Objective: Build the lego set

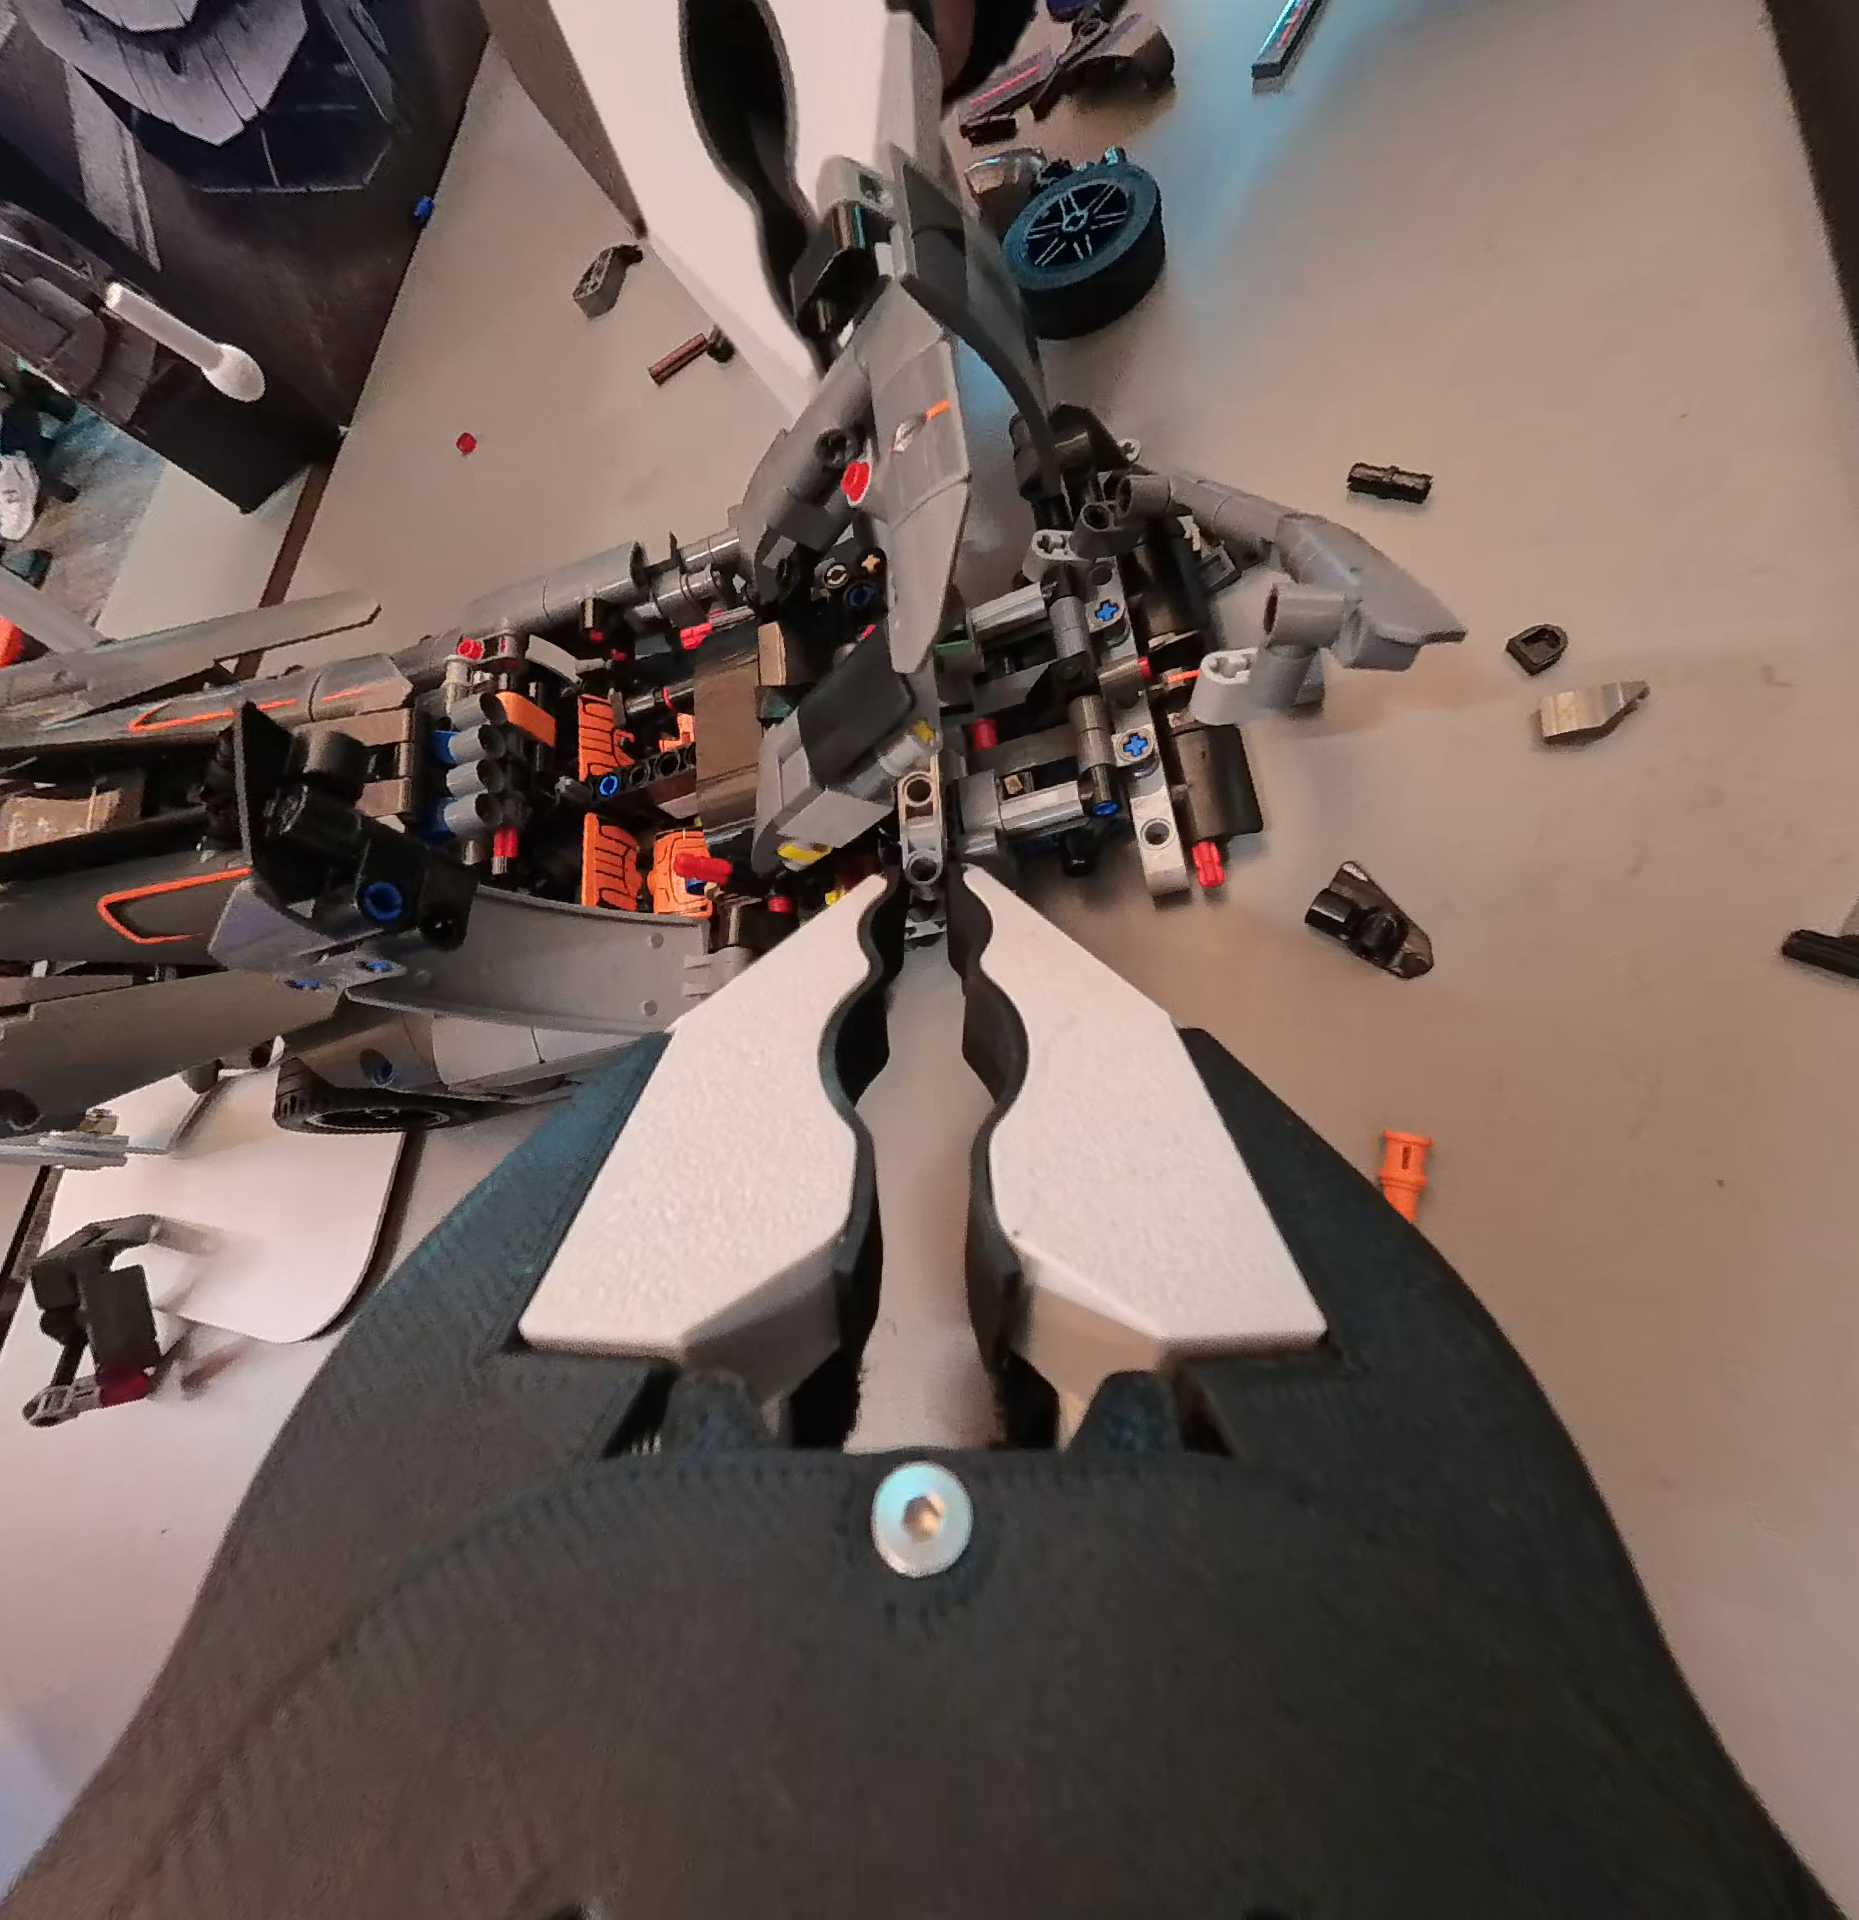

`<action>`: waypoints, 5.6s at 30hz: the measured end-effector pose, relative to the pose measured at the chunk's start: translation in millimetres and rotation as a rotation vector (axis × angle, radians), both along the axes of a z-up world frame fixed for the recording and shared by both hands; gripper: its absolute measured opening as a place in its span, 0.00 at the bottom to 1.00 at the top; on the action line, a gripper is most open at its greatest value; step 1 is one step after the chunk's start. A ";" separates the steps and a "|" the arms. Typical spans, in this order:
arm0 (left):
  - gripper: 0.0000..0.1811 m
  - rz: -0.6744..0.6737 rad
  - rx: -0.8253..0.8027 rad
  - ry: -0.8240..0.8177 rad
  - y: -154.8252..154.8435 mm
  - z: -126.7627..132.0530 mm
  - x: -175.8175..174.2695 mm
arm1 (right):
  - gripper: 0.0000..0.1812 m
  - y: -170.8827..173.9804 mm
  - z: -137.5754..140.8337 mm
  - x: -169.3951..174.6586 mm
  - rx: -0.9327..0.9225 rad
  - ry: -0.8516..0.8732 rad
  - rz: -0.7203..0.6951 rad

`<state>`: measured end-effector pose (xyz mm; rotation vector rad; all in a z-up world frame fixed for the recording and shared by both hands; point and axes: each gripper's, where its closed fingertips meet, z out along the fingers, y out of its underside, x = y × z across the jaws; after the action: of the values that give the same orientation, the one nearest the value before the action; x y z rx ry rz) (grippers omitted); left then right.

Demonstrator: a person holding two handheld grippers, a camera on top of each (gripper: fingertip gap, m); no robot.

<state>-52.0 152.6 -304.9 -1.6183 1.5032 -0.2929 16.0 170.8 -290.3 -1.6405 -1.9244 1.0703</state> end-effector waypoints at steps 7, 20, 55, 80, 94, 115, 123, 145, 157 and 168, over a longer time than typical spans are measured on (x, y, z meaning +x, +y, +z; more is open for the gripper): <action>0.02 0.012 -0.004 0.015 -0.4 0.1 -0.1 | 0.00 -0.3 -4.7 -2.9 -0.005 -0.008 -0.005; 0.02 0.027 -0.048 0.001 0.6 0.2 -1.6 | 0.00 0.9 -6.5 -5.7 -0.030 -0.010 -0.032; 0.03 0.076 -0.109 -0.067 10.6 -3.1 -0.7 | 0.00 6.6 -13.8 -14.2 -0.119 -0.087 -0.128; 0.03 0.174 -0.355 -0.195 26.8 -3.7 -7.0 | 0.00 29.1 -12.2 -21.4 -0.263 -0.136 -0.241; 0.03 0.199 -0.418 -0.233 31.0 -3.1 -9.9 | 0.00 32.2 -14.1 -23.1 -0.286 -0.259 -0.208; 0.04 0.225 -0.431 -0.275 35.9 0.8 -13.5 | 0.00 30.9 -14.5 -26.5 -0.223 -0.285 -0.170; 0.04 0.255 -0.414 -0.267 39.4 -0.2 -17.3 | 0.00 29.3 -13.3 -28.9 -0.281 -0.265 -0.173; 0.04 0.232 -0.409 -0.254 35.8 -0.9 -19.4 | 0.00 25.4 -12.3 -30.5 -0.171 -0.257 -0.124; 0.06 0.212 -0.417 -0.242 33.1 1.7 -22.1 | 0.00 24.0 -11.2 -36.9 -0.148 -0.205 -0.104; 0.07 0.248 -0.442 -0.187 34.7 0.2 -45.6 | 0.00 22.6 -11.8 -37.3 -0.169 -0.210 -0.110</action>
<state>-97.6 187.3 -304.7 -2.0374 1.1305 -0.6523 -21.3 193.4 -302.1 -1.9984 -1.8871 1.0801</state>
